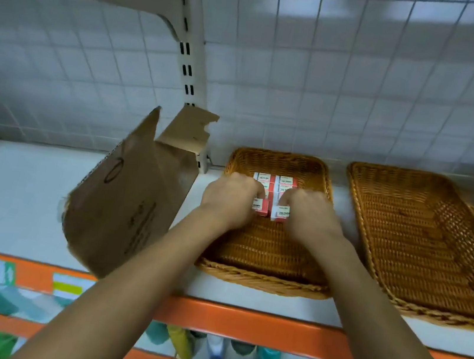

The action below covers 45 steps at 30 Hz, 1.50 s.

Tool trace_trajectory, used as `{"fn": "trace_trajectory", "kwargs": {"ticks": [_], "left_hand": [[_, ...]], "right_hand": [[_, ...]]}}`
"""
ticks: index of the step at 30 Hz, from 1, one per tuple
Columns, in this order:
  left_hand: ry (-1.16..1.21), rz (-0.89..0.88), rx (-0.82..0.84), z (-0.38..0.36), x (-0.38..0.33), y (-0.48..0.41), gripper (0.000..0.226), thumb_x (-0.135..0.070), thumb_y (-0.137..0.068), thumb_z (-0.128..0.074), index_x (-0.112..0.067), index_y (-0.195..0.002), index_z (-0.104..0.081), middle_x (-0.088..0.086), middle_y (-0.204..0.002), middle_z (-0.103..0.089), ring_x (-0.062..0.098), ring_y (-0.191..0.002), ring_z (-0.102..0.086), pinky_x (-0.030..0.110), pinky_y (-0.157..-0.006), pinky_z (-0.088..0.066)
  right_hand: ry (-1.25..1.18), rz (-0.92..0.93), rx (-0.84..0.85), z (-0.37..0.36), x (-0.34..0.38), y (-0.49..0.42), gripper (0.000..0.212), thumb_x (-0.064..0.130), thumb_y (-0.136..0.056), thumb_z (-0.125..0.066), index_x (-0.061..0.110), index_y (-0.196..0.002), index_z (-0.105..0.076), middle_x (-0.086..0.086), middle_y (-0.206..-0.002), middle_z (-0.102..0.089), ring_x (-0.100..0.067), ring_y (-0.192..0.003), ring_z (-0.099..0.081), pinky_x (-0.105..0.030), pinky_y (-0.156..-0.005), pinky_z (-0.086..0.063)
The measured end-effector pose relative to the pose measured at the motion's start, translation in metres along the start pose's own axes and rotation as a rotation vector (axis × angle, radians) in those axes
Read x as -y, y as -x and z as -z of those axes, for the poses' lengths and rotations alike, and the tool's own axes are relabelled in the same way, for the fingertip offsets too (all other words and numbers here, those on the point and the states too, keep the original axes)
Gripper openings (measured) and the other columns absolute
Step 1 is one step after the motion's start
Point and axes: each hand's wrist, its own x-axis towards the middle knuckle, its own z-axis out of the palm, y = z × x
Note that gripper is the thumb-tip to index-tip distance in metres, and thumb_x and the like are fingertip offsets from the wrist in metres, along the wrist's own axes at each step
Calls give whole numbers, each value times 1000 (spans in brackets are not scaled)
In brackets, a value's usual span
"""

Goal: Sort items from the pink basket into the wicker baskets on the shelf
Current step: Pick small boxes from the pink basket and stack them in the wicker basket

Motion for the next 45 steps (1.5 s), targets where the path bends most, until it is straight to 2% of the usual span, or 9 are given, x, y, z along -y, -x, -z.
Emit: {"fn": "trace_trajectory", "kwargs": {"ticks": [7, 14, 21, 30, 45], "left_hand": [[-120, -21, 7, -16, -3, -6, 38, -29, -90, -60, -21, -127, -58, 7, -127, -55, 27, -113, -55, 35, -86, -49], [-106, -38, -14, -23, -3, -8, 37, -35, -91, -60, -21, -125, -60, 5, -124, -58, 24, -109, -57, 33, -83, -50], [-127, -58, -30, -27, 0, -5, 33, -24, -92, -58, -20, -124, -60, 6, -126, -56, 25, -110, -58, 33, -83, -50], [-124, -54, -16, -29, -1, -3, 38, -25, -93, -59, -17, -130, -54, 9, -128, -54, 29, -111, -57, 36, -84, -51], [-47, -28, 0, -31, 0, -2, 37, -20, -91, -61, -13, -127, -54, 11, -125, -54, 29, -112, -56, 36, -85, -50]], "right_hand": [[49, -27, 22, -11, 0, -4, 38, 13, -88, -58, 14, -126, -54, -13, -123, -49, -31, -114, -49, -38, -93, -47], [112, -8, 19, -15, -1, -4, 36, 19, -90, -56, 14, -126, -53, -12, -120, -52, -30, -111, -52, -35, -87, -47], [137, -3, 24, -15, 0, -2, 32, 16, -91, -55, 12, -122, -53, -12, -117, -53, -30, -106, -55, -35, -84, -49], [81, -38, 57, -14, 1, -2, 37, 18, -94, -53, 10, -130, -47, -14, -124, -48, -32, -114, -53, -36, -87, -48], [52, -42, 44, -15, 1, -2, 36, 15, -93, -53, 8, -128, -48, -13, -122, -51, -31, -112, -54, -36, -86, -48]]}}
